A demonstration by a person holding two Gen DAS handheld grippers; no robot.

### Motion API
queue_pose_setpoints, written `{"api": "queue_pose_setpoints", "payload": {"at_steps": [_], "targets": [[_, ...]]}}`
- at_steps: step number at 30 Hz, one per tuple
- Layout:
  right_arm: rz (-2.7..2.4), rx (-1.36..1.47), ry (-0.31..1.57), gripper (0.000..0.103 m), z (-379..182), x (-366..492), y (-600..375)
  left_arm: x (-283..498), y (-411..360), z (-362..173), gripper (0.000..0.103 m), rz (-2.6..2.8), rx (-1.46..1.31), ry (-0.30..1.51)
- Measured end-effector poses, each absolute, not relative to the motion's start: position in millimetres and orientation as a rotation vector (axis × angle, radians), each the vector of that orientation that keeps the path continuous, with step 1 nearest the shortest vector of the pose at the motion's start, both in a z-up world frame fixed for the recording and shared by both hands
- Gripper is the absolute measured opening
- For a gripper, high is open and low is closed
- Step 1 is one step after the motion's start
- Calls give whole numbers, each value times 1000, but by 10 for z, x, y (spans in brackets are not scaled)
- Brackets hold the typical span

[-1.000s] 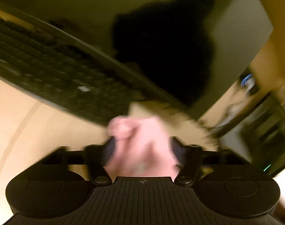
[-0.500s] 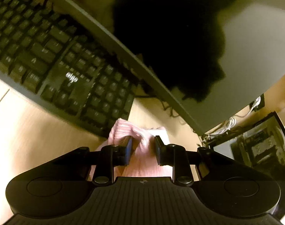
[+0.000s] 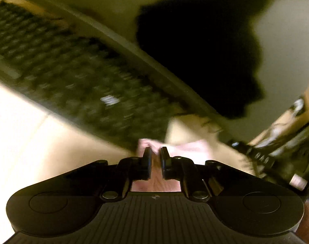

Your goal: Fold clothes

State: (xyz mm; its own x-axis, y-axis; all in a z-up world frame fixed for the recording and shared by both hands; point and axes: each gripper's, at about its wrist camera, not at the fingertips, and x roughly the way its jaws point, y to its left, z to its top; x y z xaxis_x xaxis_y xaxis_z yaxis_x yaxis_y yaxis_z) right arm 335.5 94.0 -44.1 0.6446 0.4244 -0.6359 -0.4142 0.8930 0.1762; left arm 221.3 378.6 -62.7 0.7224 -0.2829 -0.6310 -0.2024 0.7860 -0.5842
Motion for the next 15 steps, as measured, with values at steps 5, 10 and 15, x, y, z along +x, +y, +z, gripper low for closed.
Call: {"api": "queue_pose_setpoints", "payload": {"at_steps": [5, 10, 15], "targets": [[522, 47, 749, 35, -383, 3087, 645, 1954, 3843, -730, 14, 7, -623, 808], [506, 66, 797, 56, -440, 2750, 392, 1689, 3902, -600, 91, -199, -812, 733], [483, 95, 808, 58, -463, 2607, 261, 1763, 3463, -641, 82, -240, -729, 823]]}}
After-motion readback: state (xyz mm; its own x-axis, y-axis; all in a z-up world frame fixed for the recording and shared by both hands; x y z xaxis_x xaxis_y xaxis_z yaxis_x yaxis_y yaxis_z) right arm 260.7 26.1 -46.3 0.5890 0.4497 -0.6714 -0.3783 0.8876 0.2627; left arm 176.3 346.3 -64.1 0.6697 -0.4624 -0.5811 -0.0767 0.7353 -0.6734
